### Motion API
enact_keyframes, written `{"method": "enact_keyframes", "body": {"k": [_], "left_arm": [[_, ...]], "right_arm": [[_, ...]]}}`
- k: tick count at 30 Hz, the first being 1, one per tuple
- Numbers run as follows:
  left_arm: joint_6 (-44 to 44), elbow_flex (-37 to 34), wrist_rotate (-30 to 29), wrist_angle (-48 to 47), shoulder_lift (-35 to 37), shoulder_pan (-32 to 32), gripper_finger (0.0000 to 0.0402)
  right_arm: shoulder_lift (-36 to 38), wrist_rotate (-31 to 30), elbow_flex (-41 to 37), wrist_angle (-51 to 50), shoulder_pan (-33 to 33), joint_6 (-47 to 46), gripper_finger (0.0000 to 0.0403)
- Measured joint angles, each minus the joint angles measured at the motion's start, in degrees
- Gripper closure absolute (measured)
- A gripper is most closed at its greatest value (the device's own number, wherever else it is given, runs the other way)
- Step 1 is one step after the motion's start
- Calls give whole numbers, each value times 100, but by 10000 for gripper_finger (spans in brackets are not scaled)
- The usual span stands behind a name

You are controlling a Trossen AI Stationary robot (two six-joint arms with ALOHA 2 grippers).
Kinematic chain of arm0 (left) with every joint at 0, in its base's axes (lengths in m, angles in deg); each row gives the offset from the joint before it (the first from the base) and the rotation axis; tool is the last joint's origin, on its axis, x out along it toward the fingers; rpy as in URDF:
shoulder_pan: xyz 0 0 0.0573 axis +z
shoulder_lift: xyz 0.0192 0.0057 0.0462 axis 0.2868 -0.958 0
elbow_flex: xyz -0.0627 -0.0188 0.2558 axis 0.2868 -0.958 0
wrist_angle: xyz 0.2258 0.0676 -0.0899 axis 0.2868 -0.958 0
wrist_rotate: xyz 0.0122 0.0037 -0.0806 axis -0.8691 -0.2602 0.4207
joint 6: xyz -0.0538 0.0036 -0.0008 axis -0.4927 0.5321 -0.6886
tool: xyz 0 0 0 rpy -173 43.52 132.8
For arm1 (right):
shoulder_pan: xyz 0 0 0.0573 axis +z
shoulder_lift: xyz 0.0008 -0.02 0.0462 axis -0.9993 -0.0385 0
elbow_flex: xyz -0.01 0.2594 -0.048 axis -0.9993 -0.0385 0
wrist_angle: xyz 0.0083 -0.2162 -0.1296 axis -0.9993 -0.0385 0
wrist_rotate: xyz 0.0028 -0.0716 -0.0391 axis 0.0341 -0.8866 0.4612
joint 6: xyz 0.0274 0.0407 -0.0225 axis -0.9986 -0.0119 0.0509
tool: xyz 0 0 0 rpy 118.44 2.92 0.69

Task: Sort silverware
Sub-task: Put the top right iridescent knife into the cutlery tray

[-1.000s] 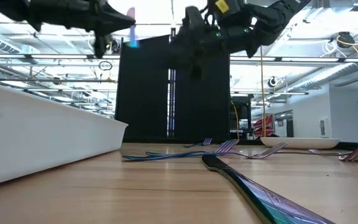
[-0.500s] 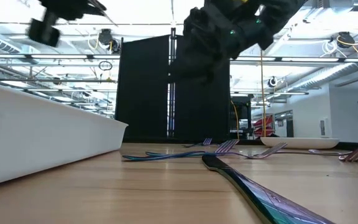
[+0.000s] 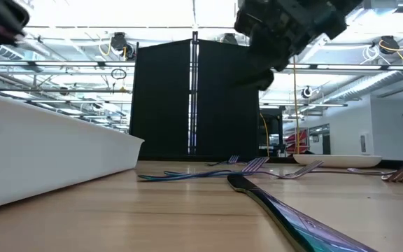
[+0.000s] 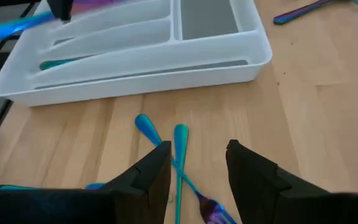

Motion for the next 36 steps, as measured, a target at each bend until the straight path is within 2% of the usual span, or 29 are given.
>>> {"method": "enact_keyframes", "body": {"k": [7,23,30,36], "left_arm": [[-696,147,-7,-47,-630,-355,398],[-667,151,516,-948,-632,-176,392],[-506,149,1146,-1115,-632,-136,390],[-507,146,1178,-1143,-632,-96,373]], "right_arm": [[116,-43,-159,173,56,-145,264],[116,-28,-159,253,58,-127,264],[114,-26,-159,253,58,-125,264],[114,-24,-159,253,58,-123,264]]}}
